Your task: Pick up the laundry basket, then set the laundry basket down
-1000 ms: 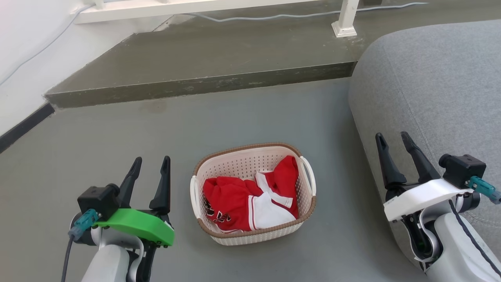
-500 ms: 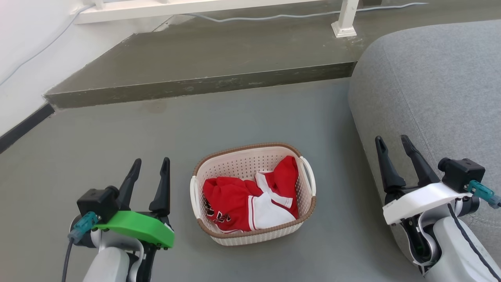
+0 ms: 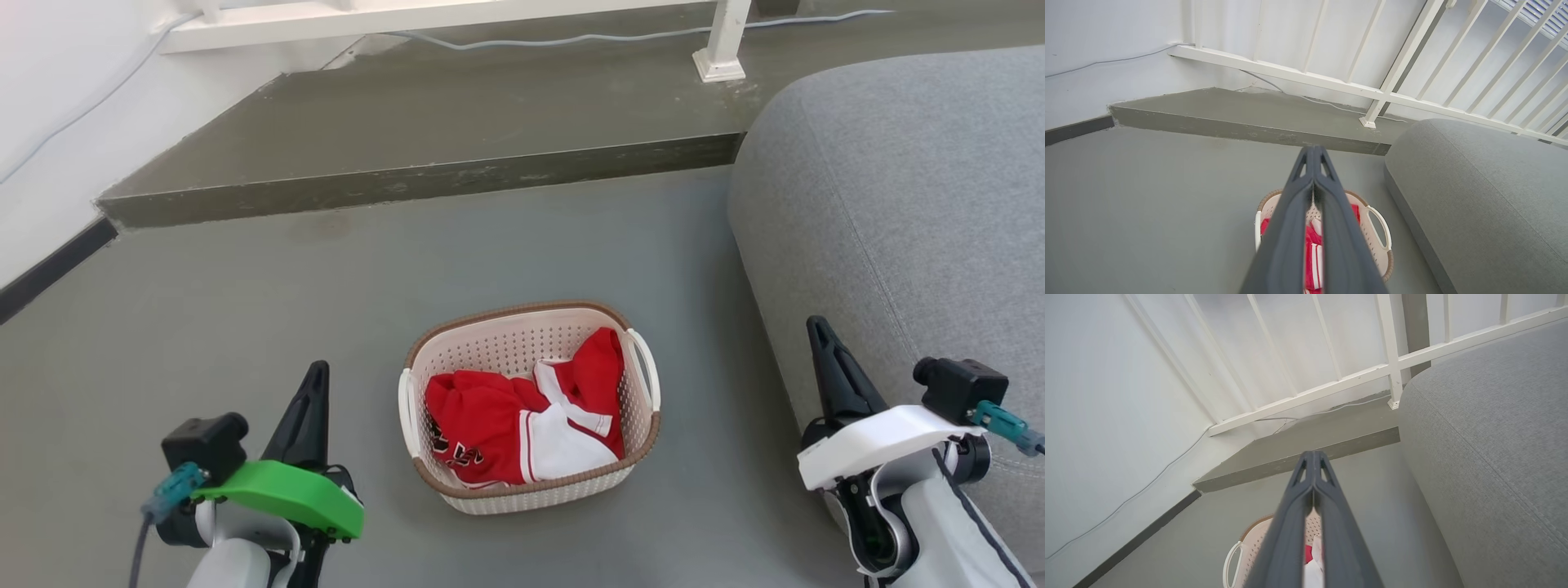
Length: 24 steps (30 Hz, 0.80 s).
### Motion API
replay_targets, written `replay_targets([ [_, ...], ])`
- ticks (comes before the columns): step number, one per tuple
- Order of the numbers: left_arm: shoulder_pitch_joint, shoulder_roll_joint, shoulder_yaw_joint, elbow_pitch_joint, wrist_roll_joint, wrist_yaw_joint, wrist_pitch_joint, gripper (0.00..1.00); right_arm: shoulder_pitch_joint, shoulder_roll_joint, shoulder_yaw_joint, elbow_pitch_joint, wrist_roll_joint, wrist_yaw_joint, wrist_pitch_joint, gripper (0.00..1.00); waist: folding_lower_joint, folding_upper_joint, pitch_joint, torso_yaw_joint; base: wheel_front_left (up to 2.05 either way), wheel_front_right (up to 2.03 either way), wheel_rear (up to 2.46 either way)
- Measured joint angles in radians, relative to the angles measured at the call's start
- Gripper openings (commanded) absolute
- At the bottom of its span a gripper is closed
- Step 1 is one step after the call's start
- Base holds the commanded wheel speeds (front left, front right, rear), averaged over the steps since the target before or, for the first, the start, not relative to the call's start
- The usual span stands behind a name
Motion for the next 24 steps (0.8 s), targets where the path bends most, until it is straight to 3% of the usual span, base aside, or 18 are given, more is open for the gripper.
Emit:
replay_targets([
  [24, 0.002, -0.002, 0.064, -0.016, -0.267, 0.000, 0.079, 0.00, 0.000, 0.020, -0.072, -0.002, 0.261, 0.007, 0.082, 0.00, 0.0000, 0.0000, -0.013, 0.012, 0.00, 0.00, 0.00],
])
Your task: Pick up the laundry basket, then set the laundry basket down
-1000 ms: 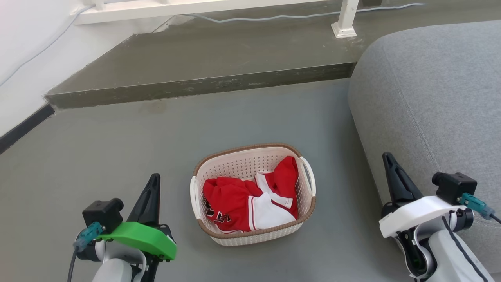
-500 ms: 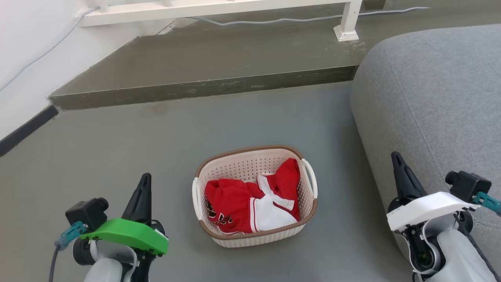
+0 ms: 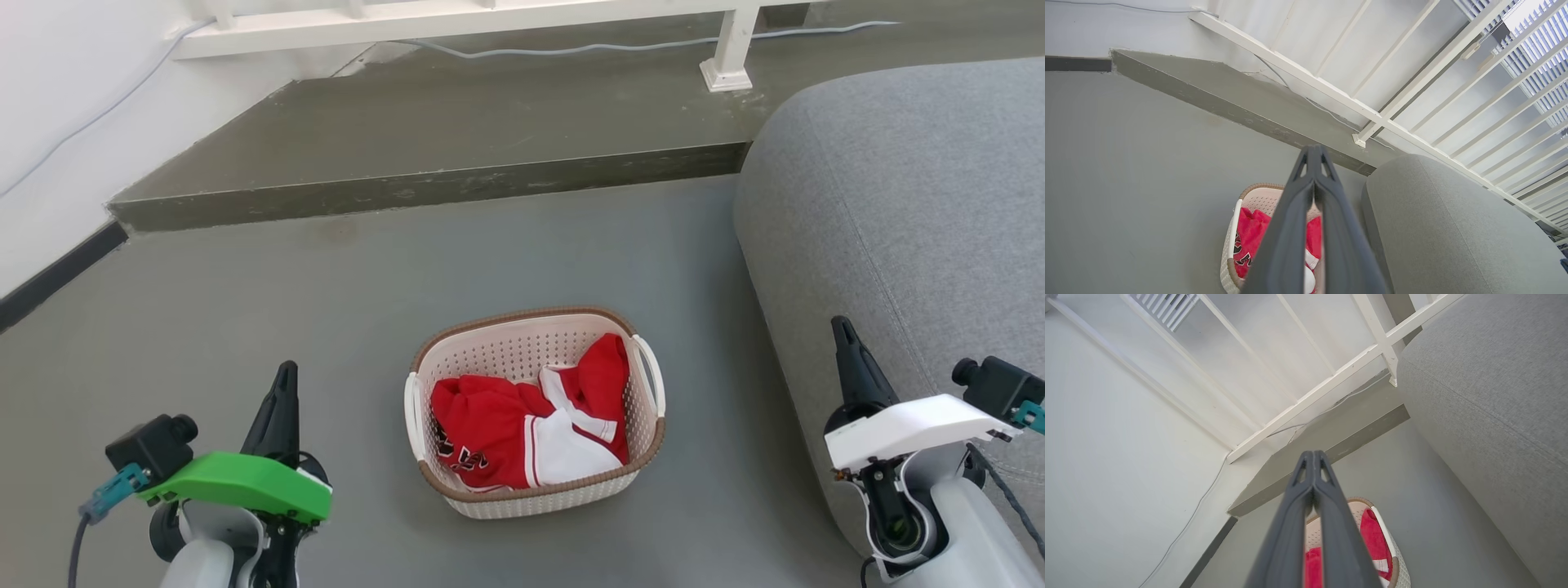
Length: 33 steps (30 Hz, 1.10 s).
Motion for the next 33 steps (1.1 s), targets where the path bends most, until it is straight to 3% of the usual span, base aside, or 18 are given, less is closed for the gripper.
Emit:
replay_targets([
  [33, 0.010, 0.000, 0.090, -0.011, -0.334, 0.000, 0.103, 0.00, 0.000, 0.029, -0.102, -0.009, 0.338, 0.009, 0.106, 0.00, 0.0001, 0.0000, -0.017, 0.015, 0.00, 0.00, 0.00],
])
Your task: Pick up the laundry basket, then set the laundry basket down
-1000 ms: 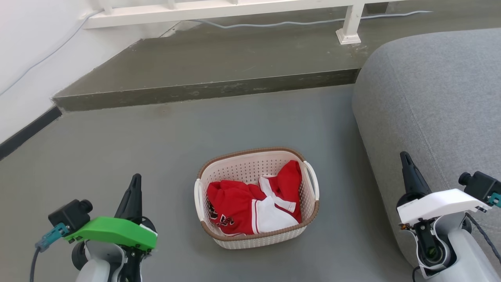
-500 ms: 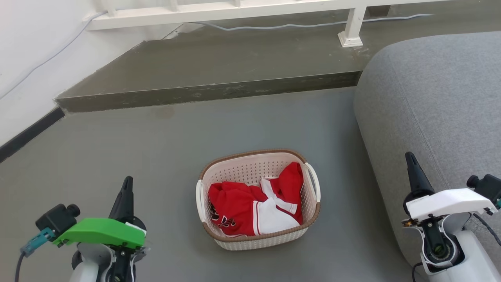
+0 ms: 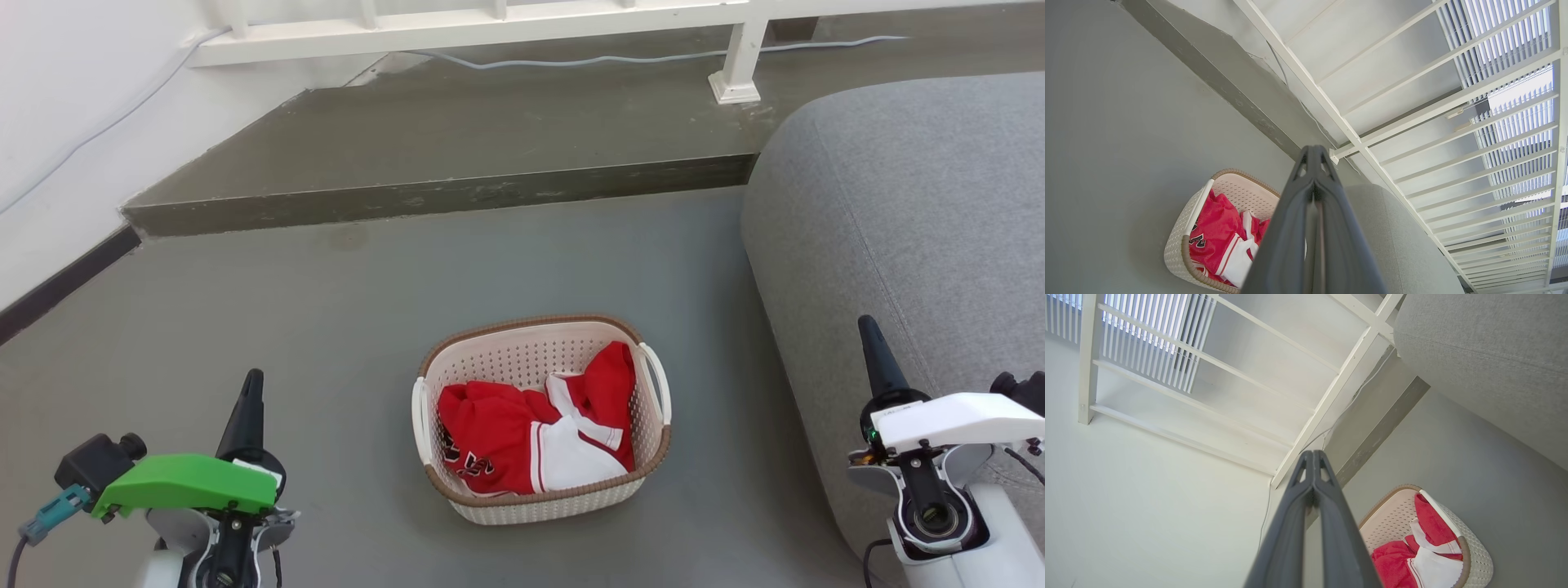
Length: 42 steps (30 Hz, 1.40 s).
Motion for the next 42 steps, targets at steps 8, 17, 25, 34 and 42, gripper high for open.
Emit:
replay_targets([
  [8, 0.003, 0.000, 0.018, -0.003, -0.077, 0.000, 0.022, 0.00, 0.000, 0.010, -0.023, -0.004, 0.079, 0.000, 0.027, 0.00, 0.0000, 0.0000, -0.004, 0.004, 0.00, 0.00, 0.00],
  [17, 0.009, 0.000, 0.041, -0.008, -0.171, 0.000, 0.052, 0.00, 0.000, 0.019, -0.050, -0.008, 0.169, 0.001, 0.052, 0.00, 0.0000, 0.0000, -0.009, 0.008, 0.00, 0.00, 0.00],
  [25, 0.011, 0.000, 0.065, -0.015, -0.251, 0.000, 0.073, 0.00, 0.000, 0.025, -0.076, -0.009, 0.252, 0.005, 0.078, 0.00, 0.0000, 0.0000, -0.013, 0.011, 0.00, 0.00, 0.00],
  [34, 0.016, 0.000, 0.088, -0.021, -0.336, 0.000, 0.104, 0.00, 0.001, 0.030, -0.104, -0.012, 0.338, 0.010, 0.107, 0.00, 0.0000, 0.0000, -0.018, 0.015, 0.00, 0.00, 0.00],
  [42, 0.019, 0.000, 0.107, -0.026, -0.421, -0.001, 0.126, 0.00, 0.001, 0.040, -0.127, -0.016, 0.421, 0.010, 0.130, 0.00, 0.0000, 0.0000, -0.022, 0.019, 0.00, 0.00, 0.00],
])
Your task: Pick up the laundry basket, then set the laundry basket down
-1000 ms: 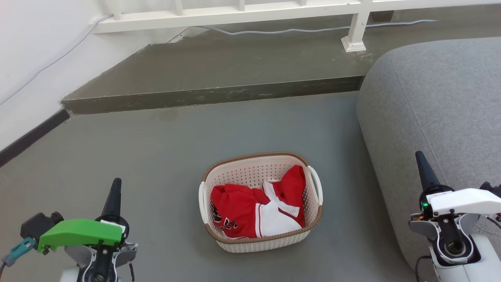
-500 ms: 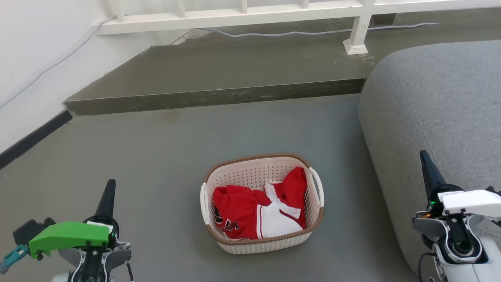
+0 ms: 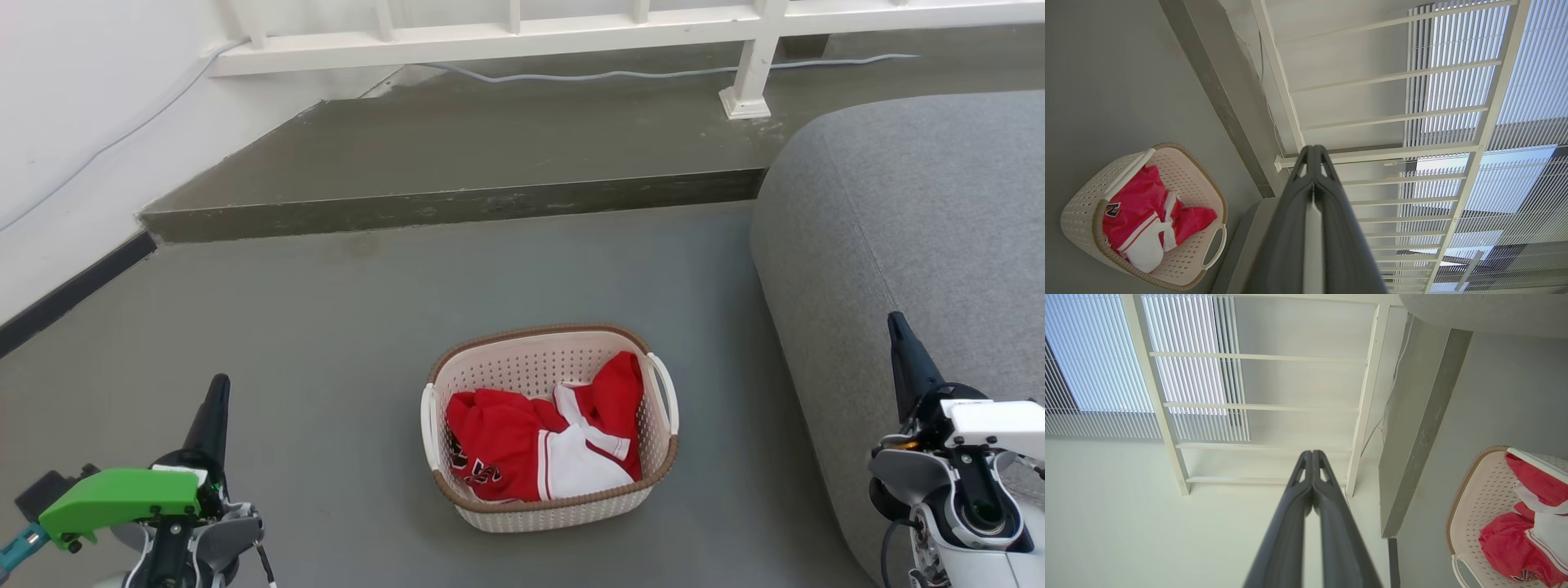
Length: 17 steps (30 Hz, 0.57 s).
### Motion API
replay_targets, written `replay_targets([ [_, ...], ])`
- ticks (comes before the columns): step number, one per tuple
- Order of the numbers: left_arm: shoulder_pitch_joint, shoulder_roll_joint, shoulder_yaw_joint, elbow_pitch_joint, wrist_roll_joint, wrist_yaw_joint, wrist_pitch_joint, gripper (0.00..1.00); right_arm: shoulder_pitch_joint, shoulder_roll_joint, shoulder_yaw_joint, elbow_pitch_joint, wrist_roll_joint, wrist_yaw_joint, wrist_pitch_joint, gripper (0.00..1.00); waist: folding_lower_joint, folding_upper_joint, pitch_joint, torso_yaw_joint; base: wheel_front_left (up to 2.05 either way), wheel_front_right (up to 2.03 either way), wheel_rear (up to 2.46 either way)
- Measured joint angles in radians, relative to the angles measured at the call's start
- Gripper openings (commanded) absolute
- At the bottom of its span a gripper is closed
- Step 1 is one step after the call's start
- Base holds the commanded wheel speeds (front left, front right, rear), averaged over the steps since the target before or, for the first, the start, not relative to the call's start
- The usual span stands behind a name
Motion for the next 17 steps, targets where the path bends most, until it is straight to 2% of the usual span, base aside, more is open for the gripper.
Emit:
replay_targets([
  [8, 0.001, 0.000, 0.024, -0.002, -0.079, 0.000, 0.022, 0.00, 0.000, 0.007, -0.023, -0.004, 0.079, 0.000, 0.025, 0.00, 0.0001, 0.0000, -0.004, 0.003, 0.00, 0.00, 0.00],
  [17, 0.001, 0.000, 0.025, -0.003, -0.079, 0.000, 0.025, 0.00, 0.000, 0.009, -0.024, -0.004, 0.083, 0.000, 0.025, 0.00, 0.0000, 0.0000, -0.004, 0.003, 0.00, 0.00, 0.00],
])
